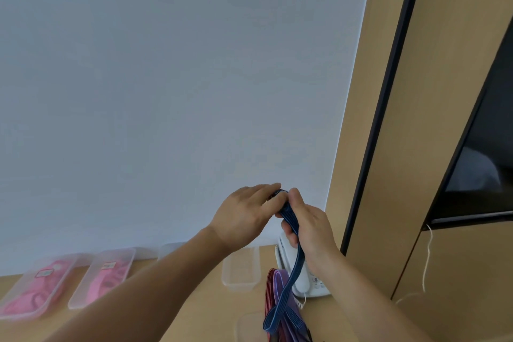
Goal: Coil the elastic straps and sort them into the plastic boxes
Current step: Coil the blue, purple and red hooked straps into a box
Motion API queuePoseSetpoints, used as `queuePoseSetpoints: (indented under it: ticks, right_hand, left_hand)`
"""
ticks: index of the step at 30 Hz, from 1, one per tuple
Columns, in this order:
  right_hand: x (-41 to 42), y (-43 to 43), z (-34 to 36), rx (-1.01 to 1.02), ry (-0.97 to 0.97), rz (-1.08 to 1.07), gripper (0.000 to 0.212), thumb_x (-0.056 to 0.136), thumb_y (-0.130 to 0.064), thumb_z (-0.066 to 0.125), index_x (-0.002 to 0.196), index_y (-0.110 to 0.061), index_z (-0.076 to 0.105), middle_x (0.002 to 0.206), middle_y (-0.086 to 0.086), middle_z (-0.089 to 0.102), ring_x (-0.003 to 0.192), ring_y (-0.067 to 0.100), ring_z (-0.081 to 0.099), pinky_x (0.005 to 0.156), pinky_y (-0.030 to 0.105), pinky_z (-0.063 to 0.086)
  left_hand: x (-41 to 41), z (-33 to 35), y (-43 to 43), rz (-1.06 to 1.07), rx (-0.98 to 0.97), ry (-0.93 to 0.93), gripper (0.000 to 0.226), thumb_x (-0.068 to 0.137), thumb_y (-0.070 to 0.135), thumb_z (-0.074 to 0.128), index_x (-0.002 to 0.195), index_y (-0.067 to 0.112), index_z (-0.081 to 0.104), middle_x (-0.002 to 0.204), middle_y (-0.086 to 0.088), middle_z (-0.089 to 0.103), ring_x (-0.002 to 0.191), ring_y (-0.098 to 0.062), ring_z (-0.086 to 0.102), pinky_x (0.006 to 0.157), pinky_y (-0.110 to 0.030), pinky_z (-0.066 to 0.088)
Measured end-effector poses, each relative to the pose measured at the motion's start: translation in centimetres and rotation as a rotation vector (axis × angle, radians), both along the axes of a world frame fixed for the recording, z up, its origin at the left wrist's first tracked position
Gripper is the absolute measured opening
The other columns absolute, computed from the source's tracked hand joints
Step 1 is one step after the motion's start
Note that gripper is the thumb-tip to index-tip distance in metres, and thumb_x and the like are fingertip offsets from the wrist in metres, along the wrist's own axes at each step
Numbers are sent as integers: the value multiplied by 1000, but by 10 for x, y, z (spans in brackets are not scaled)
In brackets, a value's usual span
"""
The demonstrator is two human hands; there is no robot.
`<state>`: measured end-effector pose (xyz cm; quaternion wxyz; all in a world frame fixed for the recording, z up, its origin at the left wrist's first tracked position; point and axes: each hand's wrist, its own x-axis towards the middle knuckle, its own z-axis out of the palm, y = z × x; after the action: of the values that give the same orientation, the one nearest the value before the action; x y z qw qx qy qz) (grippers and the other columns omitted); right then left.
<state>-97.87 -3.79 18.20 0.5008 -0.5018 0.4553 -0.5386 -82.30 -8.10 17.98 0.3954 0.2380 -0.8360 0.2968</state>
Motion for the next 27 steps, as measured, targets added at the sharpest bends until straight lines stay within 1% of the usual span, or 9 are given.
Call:
queuePoseSetpoints:
  ticks: [3, 5, 8, 10, 12, 16, 19, 23, 27]
  right_hand:
    - [1, 0, -1, -23, -6, 5, 74, 74, -72, 55, 79, 0, 68, 53, 1, 51, 43, 12, 38, 42, 19, 32]
    - [1, 0, 0, -56, -15, 4, 71, 73, -67, 58, 84, 3, 67, 54, -1, 52, 44, 10, 39, 43, 18, 33]
    - [-2, -1, 2, -122, 16, -19, 67, 77, -63, 59, 87, 3, 65, 56, -2, 55, 45, 9, 40, 45, 19, 35]
    - [-3, -1, 3, -165, 60, -27, 56, 79, -62, 58, 77, -6, 65, 56, -1, 55, 45, 11, 40, 45, 19, 35]
    - [-2, -1, 2, -193, 92, -28, 45, 79, -60, 57, 66, -18, 63, 55, -1, 56, 44, 11, 41, 45, 18, 36]
    - [-1, -1, 0, -191, 94, -41, 42, 78, -60, 58, 69, -20, 67, 53, 0, 57, 43, 11, 43, 44, 18, 38]
    - [-4, -4, -1, -140, 138, -65, 56, 83, -60, 57, 76, -6, 68, 51, -1, 57, 41, 12, 45, 43, 20, 39]
    - [-7, -5, -8, -92, 150, -71, 44, 97, -43, 56, 74, -8, 69, 49, 0, 55, 41, 12, 42, 43, 21, 37]
    - [-9, -5, -9, -100, 112, -42, 42, 100, -39, 53, 77, -7, 69, 49, -1, 53, 41, 12, 40, 43, 20, 36]
  left_hand:
    - [3, -4, -3, -16, 2, -8, 25, 88, -3, 54, 111, 6, 60, 103, -12, 71, 88, -28, 70, 61, -37, 59]
    - [3, -6, 0, 25, 200, 141, 30, 90, 1, 54, 117, 8, 65, 119, -7, 70, 100, -23, 70, 73, -30, 59]
    - [-1, 4, 7, 29, 945, 566, 41, 93, 7, 52, 133, 15, 53, 130, 1, 65, 107, -12, 66, 84, -26, 55]
    - [-4, 20, 9, -156, 1445, 837, 33, 97, 15, 46, 127, 11, 60, 118, -3, 72, 107, -16, 68, 84, -30, 56]
    - [-5, 30, 11, -343, 1684, 900, 35, 100, 28, 41, 113, 7, 67, 107, -5, 75, 103, -20, 70, 89, -38, 55]
    - [-8, 32, 17, -413, 1663, 851, 36, 90, 33, 60, 111, 4, 65, 111, -11, 73, 103, -28, 68, 101, -47, 47]
    - [-10, 31, 14, -375, 1570, 920, 30, 94, 24, 64, 118, 7, 61, 111, -8, 74, 101, -27, 70, 92, -39, 51]
    - [-9, 32, 9, -322, 1433, 986, 25, 95, 16, 64, 118, 8, 58, 103, -9, 76, 91, -24, 71, 79, -34, 54]
    - [-8, 31, 9, -220, 1301, 840, 29, 95, 17, 65, 122, 12, 57, 100, -3, 76, 84, -16, 71, 76, -31, 56]
